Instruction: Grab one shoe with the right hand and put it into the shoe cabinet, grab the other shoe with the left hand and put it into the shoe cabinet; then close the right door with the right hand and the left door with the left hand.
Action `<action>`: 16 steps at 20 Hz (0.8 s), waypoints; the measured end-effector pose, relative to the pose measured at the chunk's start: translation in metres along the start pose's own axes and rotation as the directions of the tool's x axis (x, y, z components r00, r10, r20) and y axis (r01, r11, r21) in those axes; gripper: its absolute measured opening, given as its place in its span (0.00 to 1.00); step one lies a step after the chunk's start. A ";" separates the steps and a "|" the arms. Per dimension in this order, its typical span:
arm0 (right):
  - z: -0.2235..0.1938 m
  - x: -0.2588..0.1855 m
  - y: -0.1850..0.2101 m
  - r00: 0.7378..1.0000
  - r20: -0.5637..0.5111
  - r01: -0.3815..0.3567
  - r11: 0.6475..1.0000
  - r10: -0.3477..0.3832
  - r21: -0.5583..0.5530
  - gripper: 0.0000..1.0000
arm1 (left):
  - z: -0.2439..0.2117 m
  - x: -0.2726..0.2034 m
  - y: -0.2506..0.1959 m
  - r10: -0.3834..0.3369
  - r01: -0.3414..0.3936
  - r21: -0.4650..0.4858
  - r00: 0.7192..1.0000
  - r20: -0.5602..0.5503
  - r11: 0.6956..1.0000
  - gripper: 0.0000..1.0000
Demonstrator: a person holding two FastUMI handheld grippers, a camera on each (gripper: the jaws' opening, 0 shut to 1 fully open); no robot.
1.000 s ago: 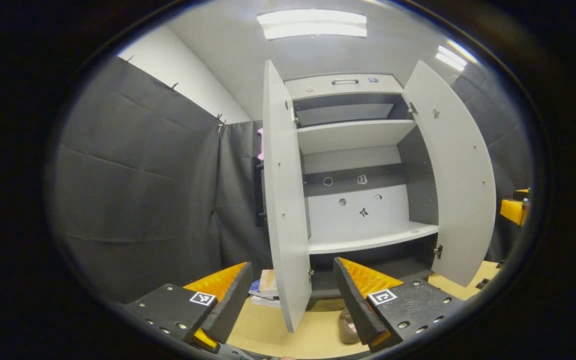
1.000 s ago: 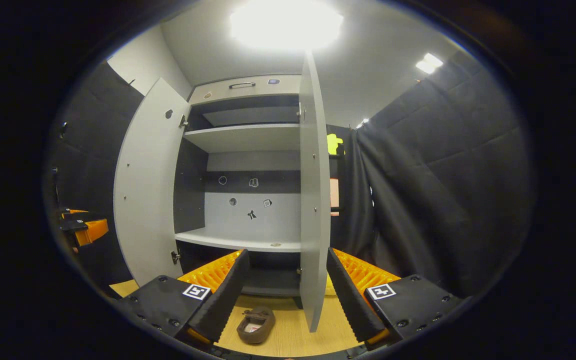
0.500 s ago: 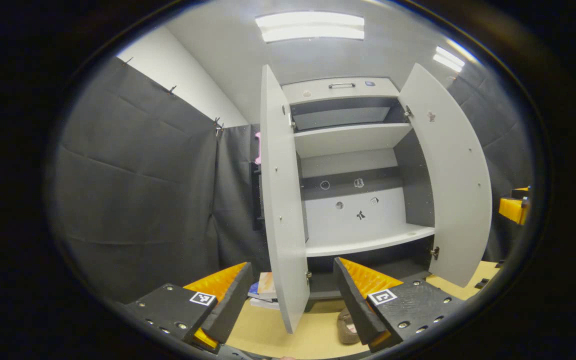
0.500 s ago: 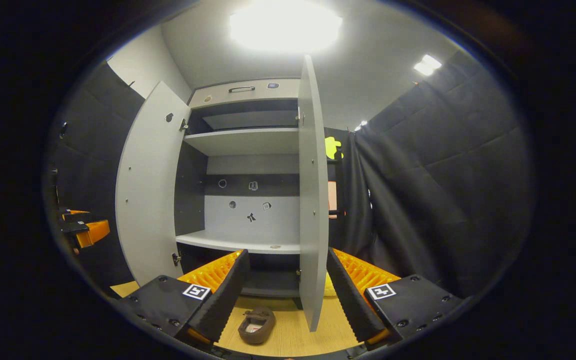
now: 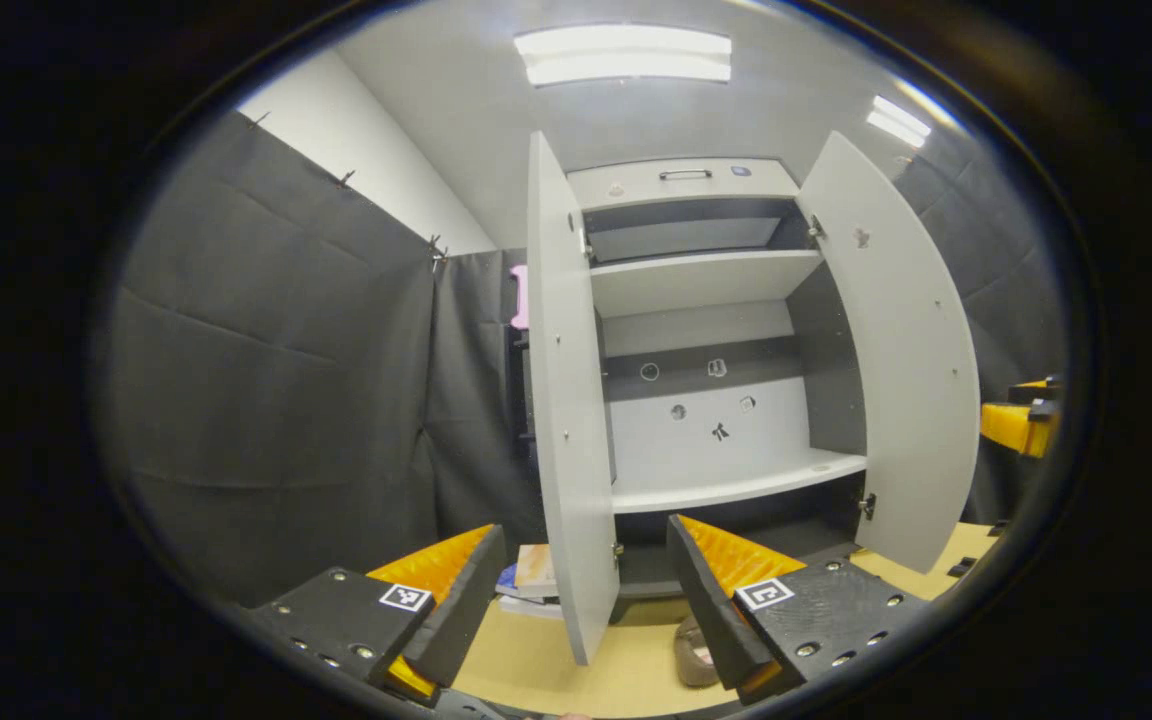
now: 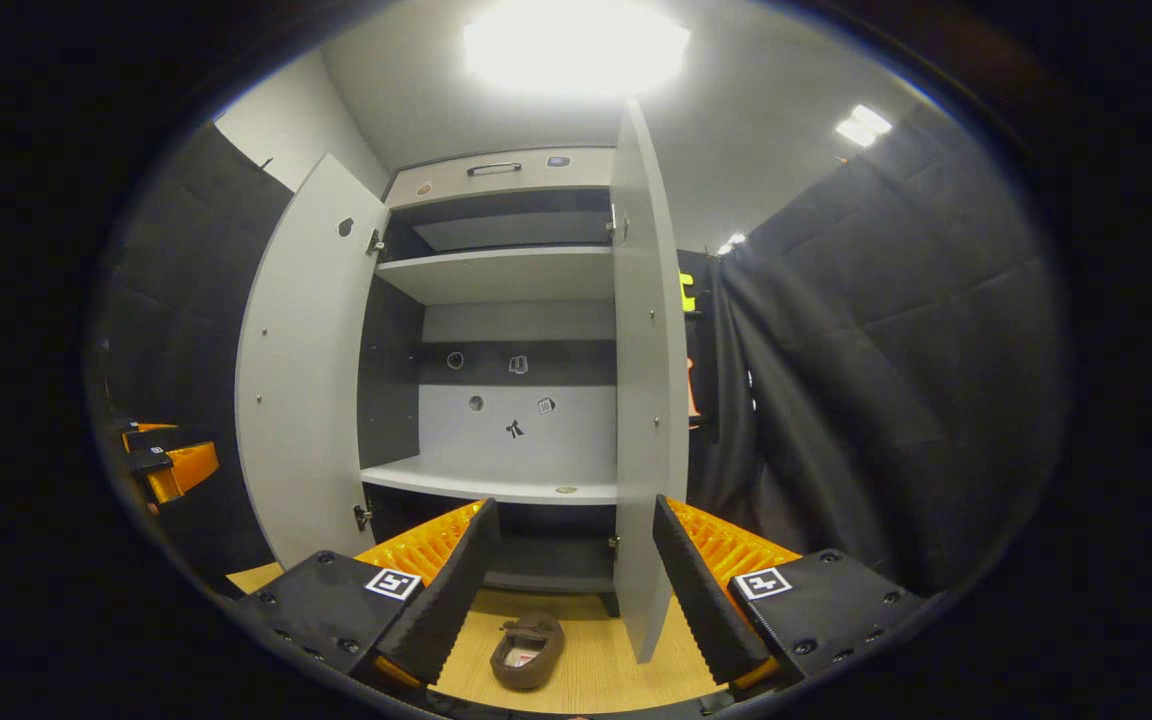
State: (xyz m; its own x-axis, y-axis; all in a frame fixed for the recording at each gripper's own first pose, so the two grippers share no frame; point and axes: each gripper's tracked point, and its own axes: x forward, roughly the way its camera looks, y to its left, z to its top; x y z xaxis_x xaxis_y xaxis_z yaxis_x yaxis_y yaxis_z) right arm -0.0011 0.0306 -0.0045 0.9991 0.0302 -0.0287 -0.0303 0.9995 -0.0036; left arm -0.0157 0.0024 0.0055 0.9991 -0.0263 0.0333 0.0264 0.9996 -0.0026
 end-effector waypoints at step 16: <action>-0.136 0.105 0.074 0.939 -0.303 -0.174 0.984 0.161 -0.018 0.99 | -0.033 0.010 0.031 0.114 -0.114 0.002 0.991 -0.066 0.993 0.94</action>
State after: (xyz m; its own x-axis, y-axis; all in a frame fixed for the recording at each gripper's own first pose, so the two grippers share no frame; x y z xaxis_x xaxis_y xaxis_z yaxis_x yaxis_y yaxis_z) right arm 0.0978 0.1073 -0.1435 0.9250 0.1879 -0.3304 -0.2047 0.9787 -0.0165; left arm -0.0041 0.0330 -0.0274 0.9956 0.0879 -0.0333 -0.0881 0.9961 -0.0043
